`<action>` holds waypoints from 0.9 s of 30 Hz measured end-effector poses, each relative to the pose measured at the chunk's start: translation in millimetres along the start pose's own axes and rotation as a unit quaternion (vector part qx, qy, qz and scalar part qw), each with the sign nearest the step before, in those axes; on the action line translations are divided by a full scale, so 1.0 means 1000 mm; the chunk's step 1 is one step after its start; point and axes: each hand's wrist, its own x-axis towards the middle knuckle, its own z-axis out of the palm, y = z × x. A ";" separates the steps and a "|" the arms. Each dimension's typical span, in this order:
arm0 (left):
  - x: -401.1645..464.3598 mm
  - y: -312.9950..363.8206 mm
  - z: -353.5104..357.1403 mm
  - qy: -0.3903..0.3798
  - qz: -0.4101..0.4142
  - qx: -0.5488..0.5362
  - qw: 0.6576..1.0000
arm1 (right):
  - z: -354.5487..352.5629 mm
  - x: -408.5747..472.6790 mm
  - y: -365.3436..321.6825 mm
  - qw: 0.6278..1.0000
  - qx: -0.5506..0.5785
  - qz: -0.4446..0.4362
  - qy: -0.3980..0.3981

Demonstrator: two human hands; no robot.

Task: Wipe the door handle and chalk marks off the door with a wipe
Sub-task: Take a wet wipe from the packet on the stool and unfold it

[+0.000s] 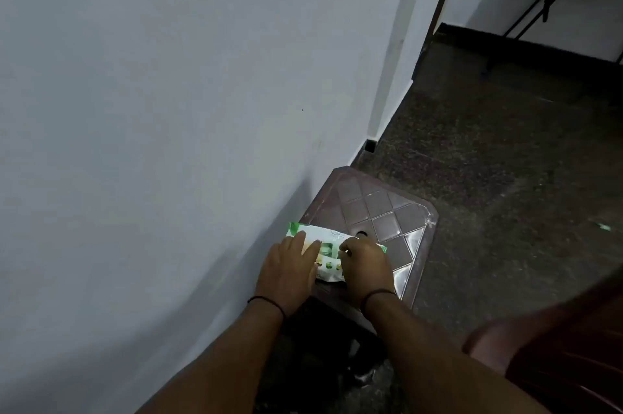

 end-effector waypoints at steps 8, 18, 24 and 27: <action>-0.001 -0.001 0.045 0.028 0.017 0.012 0.999 | 0.033 0.040 -0.010 0.982 -0.166 -0.070 -0.052; -0.004 -0.007 0.058 -0.044 -0.030 0.002 0.999 | 0.049 0.048 0.001 0.975 0.192 0.107 0.021; 0.005 -0.001 0.047 -0.036 -0.054 -0.032 0.997 | 0.023 0.052 -0.002 0.879 0.431 0.206 -0.013; 0.010 0.001 0.036 0.021 -0.137 -0.145 0.980 | 0.014 0.045 -0.005 0.851 0.487 0.186 -0.067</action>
